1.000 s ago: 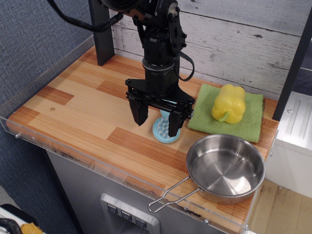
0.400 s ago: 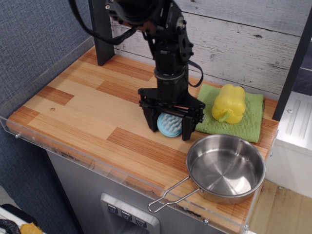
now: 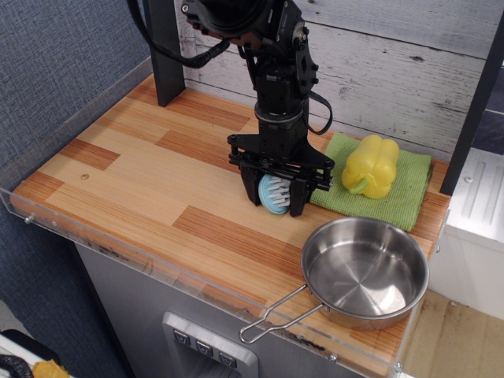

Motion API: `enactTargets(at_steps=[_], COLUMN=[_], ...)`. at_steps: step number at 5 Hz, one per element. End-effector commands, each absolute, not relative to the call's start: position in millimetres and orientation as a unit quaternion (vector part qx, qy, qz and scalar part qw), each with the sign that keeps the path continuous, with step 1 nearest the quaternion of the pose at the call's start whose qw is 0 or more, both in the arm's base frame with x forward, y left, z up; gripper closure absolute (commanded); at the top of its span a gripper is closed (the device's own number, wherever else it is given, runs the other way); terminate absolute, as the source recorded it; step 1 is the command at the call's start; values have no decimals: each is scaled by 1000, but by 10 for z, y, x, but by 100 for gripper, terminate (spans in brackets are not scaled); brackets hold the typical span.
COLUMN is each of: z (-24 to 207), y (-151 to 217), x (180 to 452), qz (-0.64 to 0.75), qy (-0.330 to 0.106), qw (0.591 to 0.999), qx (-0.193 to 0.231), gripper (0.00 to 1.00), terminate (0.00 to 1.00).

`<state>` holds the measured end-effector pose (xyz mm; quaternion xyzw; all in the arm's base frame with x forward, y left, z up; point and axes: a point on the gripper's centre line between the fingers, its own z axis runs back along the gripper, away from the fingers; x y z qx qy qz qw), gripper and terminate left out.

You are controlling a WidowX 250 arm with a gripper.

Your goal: Move the blue utensil to the far left center of the table against the wall.

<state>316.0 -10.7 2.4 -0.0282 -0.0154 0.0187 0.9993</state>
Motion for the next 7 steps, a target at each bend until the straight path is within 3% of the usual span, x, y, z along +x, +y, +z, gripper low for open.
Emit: enactTargets(at_steps=[1,3,4,5,6,7], z=[266,768,847,818,771,633], y=[-36,270,548,841,1072,1273], x=[3077,2914,2734,2662,2636,2683], qz=[-9,-14,22,31,10,-27], qy=[-37,-66,-42,14,39,20], qw=[999,997,999,999,998,999], qx=[-28,-35,-21,8,37,41], gripper=[100,100,100,100,100,100], terminate=[0,0,0,0,0,0])
